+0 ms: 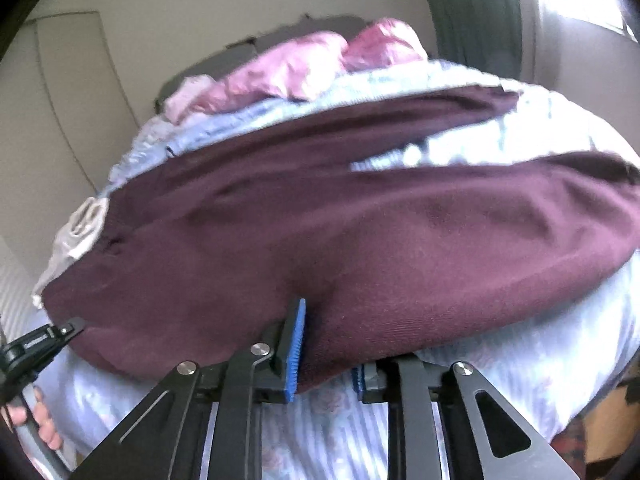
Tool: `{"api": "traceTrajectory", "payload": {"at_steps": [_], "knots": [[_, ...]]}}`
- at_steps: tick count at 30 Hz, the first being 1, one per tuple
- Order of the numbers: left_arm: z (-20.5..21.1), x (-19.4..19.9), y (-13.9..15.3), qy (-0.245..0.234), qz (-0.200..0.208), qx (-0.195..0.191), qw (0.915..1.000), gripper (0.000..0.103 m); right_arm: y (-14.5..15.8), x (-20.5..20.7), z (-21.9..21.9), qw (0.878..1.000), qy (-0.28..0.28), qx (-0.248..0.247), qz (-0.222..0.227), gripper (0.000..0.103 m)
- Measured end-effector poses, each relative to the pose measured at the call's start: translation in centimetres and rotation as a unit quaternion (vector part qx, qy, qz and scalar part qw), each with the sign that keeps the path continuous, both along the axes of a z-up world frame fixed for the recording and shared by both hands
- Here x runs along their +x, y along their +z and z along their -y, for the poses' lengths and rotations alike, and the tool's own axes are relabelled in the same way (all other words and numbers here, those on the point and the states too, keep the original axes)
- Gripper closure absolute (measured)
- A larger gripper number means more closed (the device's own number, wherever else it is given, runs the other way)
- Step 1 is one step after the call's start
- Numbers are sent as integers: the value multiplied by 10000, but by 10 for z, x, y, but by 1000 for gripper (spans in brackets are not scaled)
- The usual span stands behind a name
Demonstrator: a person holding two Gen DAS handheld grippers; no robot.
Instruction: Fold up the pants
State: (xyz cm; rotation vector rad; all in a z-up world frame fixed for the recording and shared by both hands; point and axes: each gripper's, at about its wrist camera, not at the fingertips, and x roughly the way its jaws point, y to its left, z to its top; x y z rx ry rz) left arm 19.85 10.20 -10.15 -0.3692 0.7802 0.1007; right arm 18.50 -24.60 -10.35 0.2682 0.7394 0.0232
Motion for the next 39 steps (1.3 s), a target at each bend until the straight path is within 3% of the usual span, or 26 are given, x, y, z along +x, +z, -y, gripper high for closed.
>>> {"api": "traceTrajectory", "payload": {"at_steps": [6,16,27,33,39], "knots": [[-4,-15,22,115,308,119,9994,94,35,-21,-8,9991,315,-30,277,86],[-2,-5,14,23,255,-41,9997,94,32,-20,-6,9994,299,14,151,86],[-3,-9,53,226,690,-261,9970,94,65,-19,-5,9982,253,-122,530,86],[-2,22,89,283,917,-186,9952,94,105,17,-2,9956,253,-179,889,87],[5,93,122,216,925,180,9953,93,126,90,-1,9963,402,-257,715,87]]}}
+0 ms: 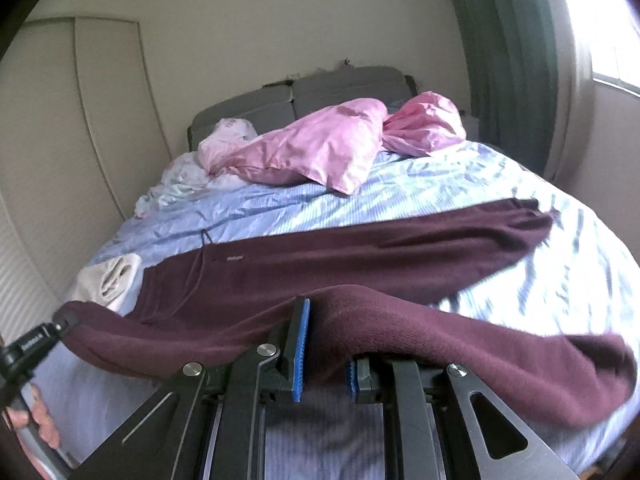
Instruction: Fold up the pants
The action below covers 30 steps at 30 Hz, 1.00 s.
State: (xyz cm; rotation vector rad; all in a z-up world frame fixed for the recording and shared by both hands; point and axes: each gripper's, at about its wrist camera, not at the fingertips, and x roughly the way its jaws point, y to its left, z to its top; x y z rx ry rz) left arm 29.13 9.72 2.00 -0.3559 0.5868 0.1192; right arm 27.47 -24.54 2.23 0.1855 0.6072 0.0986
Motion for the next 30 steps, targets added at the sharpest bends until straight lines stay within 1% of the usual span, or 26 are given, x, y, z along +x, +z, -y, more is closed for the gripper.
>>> {"api": "traceTrajectory", "payload": {"at_steps": [4,5,6,7,11,14,17,18,21,25,30], "knots": [[4,65,5,-47,-261,232,9994,93,3,69,5,9995,32,37,-303,87],[3,86,4,-14,-390,217,9990,93,0,86,5,9991,32,50,-410,87],[3,99,2,10,-470,175,9987,93,-3,110,5,9984,55,52,-561,87],[0,116,-1,42,-596,150,9981,93,-5,124,4,9978,76,27,-663,87],[-8,168,-13,120,-927,131,9955,93,-18,191,-2,9936,105,0,-1122,87],[-8,198,-22,29,-1120,358,9931,93,-27,230,-9,9912,136,-50,-1313,87],[-10,226,-36,-42,-1427,402,9889,93,-35,258,-17,9898,183,-246,-1393,87],[-11,237,-44,-68,-1575,353,9869,93,-39,266,-17,9888,195,-277,-1455,87],[-11,259,-63,-108,-1833,391,9822,93,-59,290,-22,9846,149,-374,-1702,87],[-10,279,-82,-173,-1982,492,9788,92,-84,310,-27,9796,167,-588,-1914,87],[-14,293,-99,-123,-2139,404,9759,88,-102,327,-34,9761,145,-728,-2044,87]]}}
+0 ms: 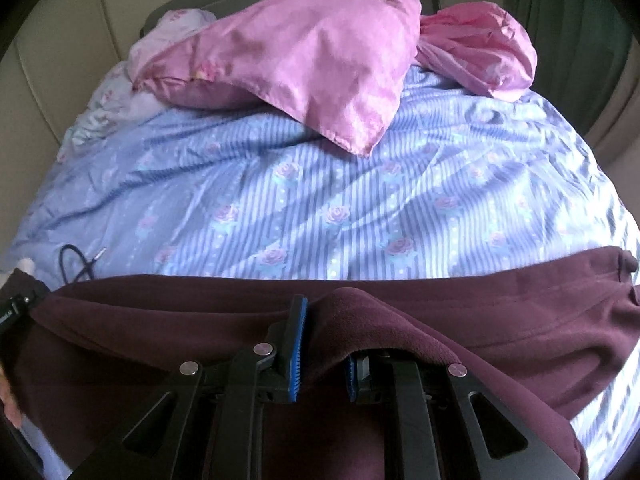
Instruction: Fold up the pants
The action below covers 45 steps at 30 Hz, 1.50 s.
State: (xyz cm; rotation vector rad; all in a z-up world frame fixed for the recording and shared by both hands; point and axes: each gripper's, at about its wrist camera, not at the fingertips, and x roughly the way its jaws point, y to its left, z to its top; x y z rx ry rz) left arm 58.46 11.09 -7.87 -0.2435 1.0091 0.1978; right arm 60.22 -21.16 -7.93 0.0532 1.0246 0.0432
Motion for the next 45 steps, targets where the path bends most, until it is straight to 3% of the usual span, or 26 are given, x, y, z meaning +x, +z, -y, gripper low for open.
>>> {"api": "traceTrajectory", "payload": {"at_steps": [6,7,8,10,11,15,22,30,34,38,45], "knots": [[7,8,4,-384,-439,175,9981,79,-15,6,-7,9996,-20,-234,-167,86],[9,7,8,-471,-440,142,9978,66,-15,6,-7,9996,7,-235,-184,84],[10,4,15,-553,-390,84,9977,46,-13,5,-6,9996,32,-200,-185,81],[13,-5,31,-600,-101,112,9981,22,-6,2,-3,9997,108,113,-172,54],[17,-11,43,-584,118,295,9978,21,-2,1,-3,9995,130,233,-159,48],[24,-25,65,-804,260,417,9956,21,21,-9,-9,9992,188,356,-47,38],[60,-87,93,-1666,669,817,9804,21,65,-47,-8,9971,649,15,401,38],[120,-184,110,-2564,1336,730,9545,21,107,-171,21,9796,1324,-475,1438,37],[149,-230,116,-2837,1682,537,9425,21,111,-232,45,9757,1308,-440,1702,37],[179,-267,106,-3101,1750,424,9335,21,109,-287,75,9763,1097,-320,1838,37],[234,-304,65,-3517,1389,181,9256,21,67,-346,127,9876,654,-526,1327,36]]}}
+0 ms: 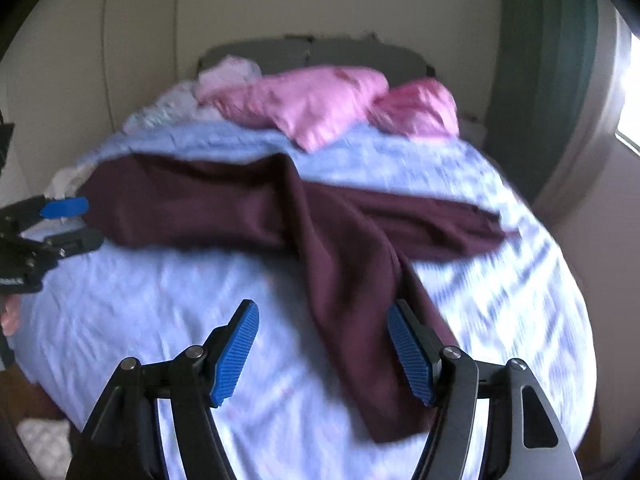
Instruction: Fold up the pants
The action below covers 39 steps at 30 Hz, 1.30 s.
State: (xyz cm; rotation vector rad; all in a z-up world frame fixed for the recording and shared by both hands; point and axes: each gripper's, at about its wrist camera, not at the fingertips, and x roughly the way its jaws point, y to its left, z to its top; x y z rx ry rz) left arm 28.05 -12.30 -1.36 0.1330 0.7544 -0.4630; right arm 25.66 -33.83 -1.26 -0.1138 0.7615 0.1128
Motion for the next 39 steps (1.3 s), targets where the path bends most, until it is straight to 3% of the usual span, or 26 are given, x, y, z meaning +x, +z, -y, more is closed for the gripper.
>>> {"api": "traceTrajectory", "payload": {"at_steps": [8,14,21,23,25,27,30,35,39], "knots": [[56,-10,-32,-214,-386,211,9988,21,-67,-11,22,9965,-110,-345,-751,36],[81,-11,-50,-225,-553,478,9971,21,-92,-7,23,9954,-95,-487,-825,36],[82,-11,-62,-119,-686,666,9953,21,-118,17,25,9920,-274,-755,-972,36],[80,-10,-64,-87,-689,718,9950,21,-125,22,24,9900,-294,-930,-1023,40],[78,-7,-66,-58,-684,759,9947,21,-129,23,22,9877,-257,-1227,-935,54],[74,-3,-66,-12,-682,753,9948,21,-130,24,20,9846,-207,-1480,-904,59],[65,4,-64,85,-688,700,9951,21,-121,26,22,9841,-195,-1573,-807,87],[46,30,-53,447,-583,478,9962,21,-47,25,43,9826,-722,-1687,299,89],[42,63,-35,625,-280,508,9964,21,14,58,75,9780,-1098,-1604,756,89]]}}
